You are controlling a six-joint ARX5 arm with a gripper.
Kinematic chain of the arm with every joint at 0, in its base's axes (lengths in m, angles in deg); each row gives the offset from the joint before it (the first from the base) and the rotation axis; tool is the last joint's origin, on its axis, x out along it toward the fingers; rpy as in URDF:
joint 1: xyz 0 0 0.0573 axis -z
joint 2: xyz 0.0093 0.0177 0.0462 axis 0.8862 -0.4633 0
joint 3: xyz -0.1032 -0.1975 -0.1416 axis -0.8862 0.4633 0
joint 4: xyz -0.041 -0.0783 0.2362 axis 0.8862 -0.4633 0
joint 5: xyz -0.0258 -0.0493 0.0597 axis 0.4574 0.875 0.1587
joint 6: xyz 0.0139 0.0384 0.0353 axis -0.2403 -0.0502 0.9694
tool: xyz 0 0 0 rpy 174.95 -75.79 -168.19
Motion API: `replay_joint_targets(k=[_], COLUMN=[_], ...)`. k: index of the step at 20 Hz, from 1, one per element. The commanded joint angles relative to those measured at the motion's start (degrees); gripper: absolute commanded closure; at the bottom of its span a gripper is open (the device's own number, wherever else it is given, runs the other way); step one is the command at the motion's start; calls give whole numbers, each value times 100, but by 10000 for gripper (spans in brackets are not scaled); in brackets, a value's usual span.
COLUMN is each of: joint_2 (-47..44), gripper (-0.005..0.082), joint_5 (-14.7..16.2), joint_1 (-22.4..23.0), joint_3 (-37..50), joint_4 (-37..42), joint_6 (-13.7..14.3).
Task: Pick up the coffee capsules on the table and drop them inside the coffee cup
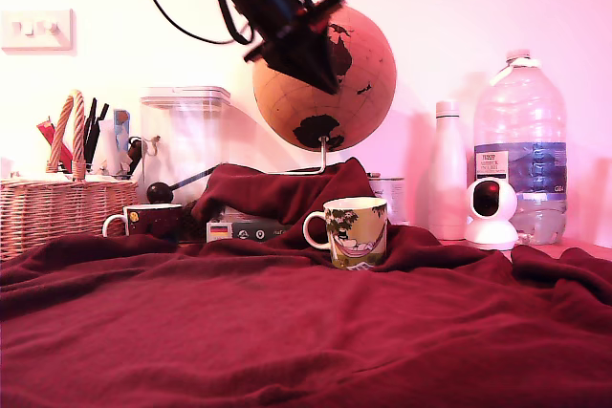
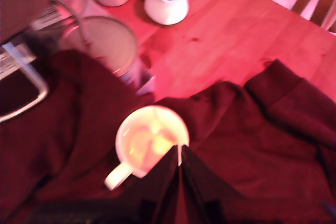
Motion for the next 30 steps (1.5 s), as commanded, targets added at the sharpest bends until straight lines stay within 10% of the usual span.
replay_joint_targets(k=[1, 21, 30], joint_2=[234, 1163, 1963], gripper=[789, 789, 789], joint_5=[-15, -15, -44], joint_1=[-118, -739, -820], joint_3=[7, 197, 2603], joint_4=[-52, -527, 997], joint_6=[31, 96, 2])
